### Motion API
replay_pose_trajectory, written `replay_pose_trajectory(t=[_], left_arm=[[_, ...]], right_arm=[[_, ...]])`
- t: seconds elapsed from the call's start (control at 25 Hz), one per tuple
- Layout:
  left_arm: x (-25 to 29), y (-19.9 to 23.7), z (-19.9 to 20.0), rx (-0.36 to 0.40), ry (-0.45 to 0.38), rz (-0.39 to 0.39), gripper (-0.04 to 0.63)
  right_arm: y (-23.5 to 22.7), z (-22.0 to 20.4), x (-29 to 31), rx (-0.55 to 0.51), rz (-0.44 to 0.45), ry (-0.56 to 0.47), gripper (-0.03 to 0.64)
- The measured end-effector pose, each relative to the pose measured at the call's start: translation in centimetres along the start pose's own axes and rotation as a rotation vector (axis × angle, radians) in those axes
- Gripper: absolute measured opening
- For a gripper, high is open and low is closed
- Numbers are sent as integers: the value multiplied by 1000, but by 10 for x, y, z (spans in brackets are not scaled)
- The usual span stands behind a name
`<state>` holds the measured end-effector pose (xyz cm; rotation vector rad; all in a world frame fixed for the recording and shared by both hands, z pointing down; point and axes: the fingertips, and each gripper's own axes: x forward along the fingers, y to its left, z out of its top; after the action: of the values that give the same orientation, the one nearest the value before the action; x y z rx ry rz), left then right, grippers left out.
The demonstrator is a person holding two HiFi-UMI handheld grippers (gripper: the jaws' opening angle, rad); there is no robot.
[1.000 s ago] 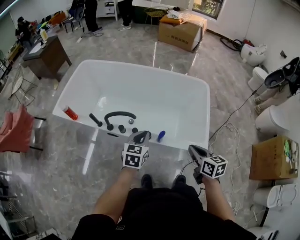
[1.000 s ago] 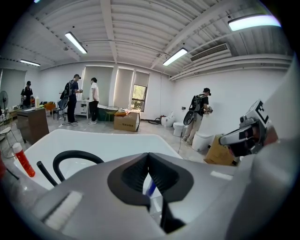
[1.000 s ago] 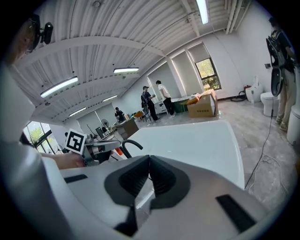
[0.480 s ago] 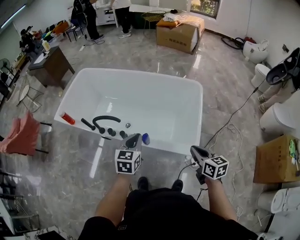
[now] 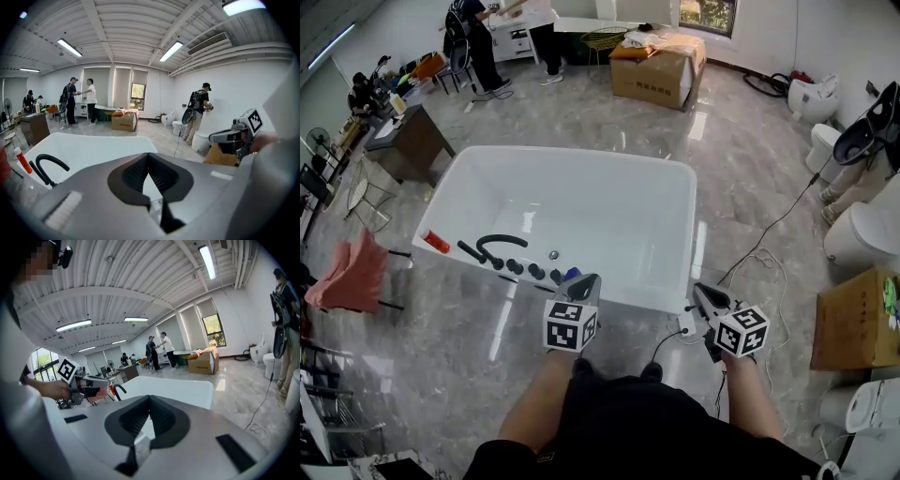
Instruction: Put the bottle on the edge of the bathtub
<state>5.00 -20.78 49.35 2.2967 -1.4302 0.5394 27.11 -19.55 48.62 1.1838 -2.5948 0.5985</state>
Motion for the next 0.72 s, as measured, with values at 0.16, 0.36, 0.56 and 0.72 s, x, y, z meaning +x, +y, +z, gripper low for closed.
replay_pose_trajectory(t=[0.16,0.36,0.56,0.72], left_arm=[[-10,10,41,-12,-64,-3,11],[-35,30,97,22,-160,-7,10],[-55,44,139,78,-240,-8,10],[-63,55,155,125,-278,14,9]], right_arm=[[15,46,2,-27,14,-106,12],[48,101,7,-95,28,-218,12],[64,144,12,-137,17,-292,12],[80,169,14,-191,33,-326,12]])
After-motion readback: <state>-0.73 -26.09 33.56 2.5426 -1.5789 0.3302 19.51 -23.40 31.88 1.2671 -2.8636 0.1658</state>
